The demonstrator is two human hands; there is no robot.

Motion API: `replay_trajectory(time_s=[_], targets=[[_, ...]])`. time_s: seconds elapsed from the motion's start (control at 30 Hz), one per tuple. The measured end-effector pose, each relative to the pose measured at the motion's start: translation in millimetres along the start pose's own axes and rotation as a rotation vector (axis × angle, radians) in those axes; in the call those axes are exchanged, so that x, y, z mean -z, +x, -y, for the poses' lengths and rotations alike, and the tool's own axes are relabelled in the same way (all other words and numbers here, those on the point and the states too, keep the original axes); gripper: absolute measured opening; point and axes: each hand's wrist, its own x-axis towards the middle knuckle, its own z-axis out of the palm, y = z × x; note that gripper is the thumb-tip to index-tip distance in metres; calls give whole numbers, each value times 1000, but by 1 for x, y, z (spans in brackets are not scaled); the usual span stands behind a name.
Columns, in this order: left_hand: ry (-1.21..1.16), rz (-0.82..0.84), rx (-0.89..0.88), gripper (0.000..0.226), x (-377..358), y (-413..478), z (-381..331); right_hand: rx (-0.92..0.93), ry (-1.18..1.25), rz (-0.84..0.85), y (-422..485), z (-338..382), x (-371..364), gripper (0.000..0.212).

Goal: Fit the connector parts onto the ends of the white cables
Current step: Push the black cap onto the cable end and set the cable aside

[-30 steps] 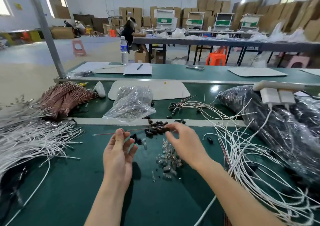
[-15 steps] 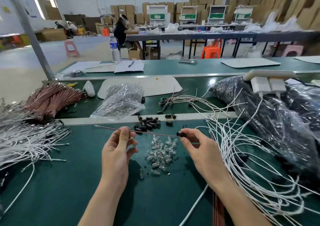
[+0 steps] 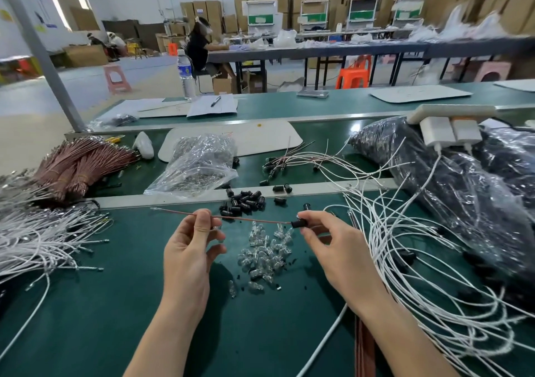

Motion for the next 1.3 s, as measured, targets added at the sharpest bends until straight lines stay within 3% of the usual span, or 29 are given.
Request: replay_trajectory(time_s=[0.2, 0.8, 1.3], targets=[[7, 55, 23, 20, -1, -2, -1, -6, 8, 12, 0, 1, 0, 24], [3, 19, 22, 19, 2, 0, -4, -26, 53, 1, -1, 1, -1, 23], [-91, -11, 125, 23, 1, 2, -3, 92, -16, 37, -2, 6, -3, 24]])
